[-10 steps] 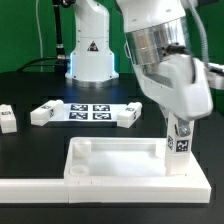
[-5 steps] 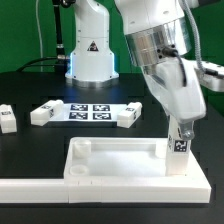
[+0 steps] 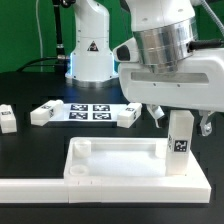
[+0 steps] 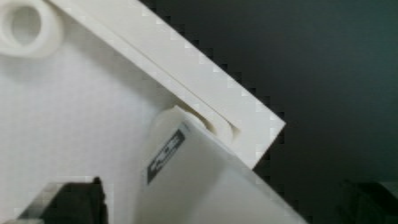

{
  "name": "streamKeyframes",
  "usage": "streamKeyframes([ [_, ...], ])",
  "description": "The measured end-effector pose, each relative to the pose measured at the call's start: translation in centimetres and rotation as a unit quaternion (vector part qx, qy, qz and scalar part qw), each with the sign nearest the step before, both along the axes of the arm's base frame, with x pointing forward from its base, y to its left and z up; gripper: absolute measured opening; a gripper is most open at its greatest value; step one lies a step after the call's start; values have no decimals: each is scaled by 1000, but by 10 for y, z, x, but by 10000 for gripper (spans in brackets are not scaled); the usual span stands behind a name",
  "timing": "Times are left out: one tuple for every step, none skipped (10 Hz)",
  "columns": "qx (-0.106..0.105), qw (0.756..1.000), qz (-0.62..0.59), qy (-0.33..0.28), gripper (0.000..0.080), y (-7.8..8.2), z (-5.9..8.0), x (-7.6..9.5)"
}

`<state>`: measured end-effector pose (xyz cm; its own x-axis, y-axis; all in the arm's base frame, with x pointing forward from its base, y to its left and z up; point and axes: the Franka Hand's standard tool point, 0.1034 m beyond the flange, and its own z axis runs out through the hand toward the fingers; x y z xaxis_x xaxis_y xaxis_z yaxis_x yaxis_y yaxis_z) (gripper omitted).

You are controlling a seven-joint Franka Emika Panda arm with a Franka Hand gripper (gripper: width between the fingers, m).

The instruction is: Assemble desk

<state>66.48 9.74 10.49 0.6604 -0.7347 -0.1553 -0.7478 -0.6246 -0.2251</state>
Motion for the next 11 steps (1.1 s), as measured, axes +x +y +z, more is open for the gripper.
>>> streamKeyframes([
  [-10,999,49,-10,649,-1,0,-1],
  [-49,984,167,-30,649,-2,1,-2],
  [-80,953,289,-51,649,1,1,-2],
  [-88,940,325,-57,649,6,1,-3],
  [-84,946,308,-55,626,6,1,-3],
  [-84,948,304,-54,626,6,1,-3],
  [-83,950,297,-53,427,6,1,-3],
  [-81,963,255,-42,427,5,0,-4],
  [-80,970,227,-36,307,2,-1,-4],
  [-77,979,185,-28,305,2,-1,-4],
  [-68,990,121,-21,305,-2,-1,-3],
])
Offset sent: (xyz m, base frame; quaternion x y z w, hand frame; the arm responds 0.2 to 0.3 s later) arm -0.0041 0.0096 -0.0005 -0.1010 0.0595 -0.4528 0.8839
